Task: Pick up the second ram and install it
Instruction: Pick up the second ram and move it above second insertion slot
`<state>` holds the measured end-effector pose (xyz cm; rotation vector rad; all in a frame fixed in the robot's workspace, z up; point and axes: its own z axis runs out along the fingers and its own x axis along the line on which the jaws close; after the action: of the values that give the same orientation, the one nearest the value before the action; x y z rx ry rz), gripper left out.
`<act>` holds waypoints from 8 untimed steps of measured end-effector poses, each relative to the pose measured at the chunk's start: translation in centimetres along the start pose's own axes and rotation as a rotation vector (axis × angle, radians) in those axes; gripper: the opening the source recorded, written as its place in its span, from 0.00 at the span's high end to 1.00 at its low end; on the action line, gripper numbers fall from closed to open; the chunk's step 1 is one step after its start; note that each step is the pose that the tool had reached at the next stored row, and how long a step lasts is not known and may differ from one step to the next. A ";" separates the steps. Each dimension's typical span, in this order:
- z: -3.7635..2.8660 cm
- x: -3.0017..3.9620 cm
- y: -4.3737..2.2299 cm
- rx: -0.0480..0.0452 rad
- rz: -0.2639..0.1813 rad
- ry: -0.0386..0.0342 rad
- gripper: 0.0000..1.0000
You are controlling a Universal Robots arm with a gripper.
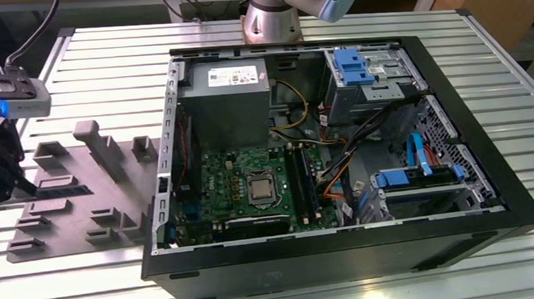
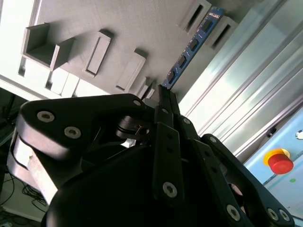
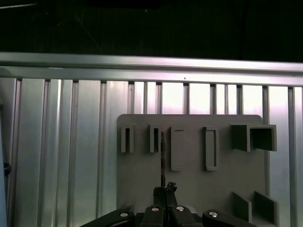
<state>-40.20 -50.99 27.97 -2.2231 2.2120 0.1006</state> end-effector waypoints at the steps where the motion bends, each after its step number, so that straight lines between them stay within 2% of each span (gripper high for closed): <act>1: -0.09 -0.01 0.00 -0.0001 0.000 0.0000 0.88; 8: -0.60 -0.04 0.03 0.0000 0.000 0.0000 0.88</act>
<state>-40.21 -50.98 28.57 -2.2232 2.2119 0.1007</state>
